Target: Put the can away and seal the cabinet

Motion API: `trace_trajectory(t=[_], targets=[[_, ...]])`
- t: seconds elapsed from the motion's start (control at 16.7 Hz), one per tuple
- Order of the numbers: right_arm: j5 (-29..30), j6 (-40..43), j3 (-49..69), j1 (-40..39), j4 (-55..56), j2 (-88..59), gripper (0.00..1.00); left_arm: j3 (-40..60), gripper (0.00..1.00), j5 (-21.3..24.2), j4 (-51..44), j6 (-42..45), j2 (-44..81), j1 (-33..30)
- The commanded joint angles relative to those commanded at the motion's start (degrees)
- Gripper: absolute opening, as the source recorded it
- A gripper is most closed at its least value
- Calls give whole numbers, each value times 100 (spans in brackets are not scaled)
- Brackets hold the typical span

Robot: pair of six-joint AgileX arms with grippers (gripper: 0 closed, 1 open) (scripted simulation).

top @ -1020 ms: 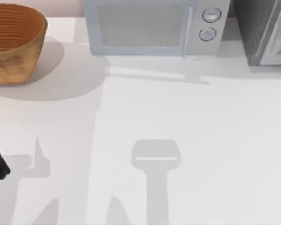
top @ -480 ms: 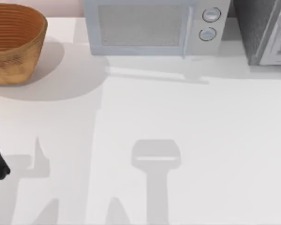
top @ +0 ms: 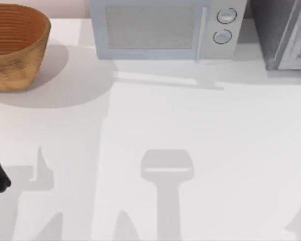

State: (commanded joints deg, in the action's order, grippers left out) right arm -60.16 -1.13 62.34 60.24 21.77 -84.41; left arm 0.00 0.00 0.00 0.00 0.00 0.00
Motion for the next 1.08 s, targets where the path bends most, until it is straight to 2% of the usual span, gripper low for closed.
trace_trajectory(t=[0.3, 0.54, 0.72, 1.08], targets=[[18, 0, 2144, 4, -2613, 382, 100, 0, 100, 0, 0, 0, 0, 0], [68, -6, 3348, -38, -3991, 658, 100, 0, 100, 0, 0, 0, 0, 0], [91, -8, 3730, -60, -4397, 763, 100, 0, 100, 0, 0, 0, 0, 0], [87, -9, 3751, -43, -4397, 757, 100, 0, 100, 0, 0, 0, 0, 0]])
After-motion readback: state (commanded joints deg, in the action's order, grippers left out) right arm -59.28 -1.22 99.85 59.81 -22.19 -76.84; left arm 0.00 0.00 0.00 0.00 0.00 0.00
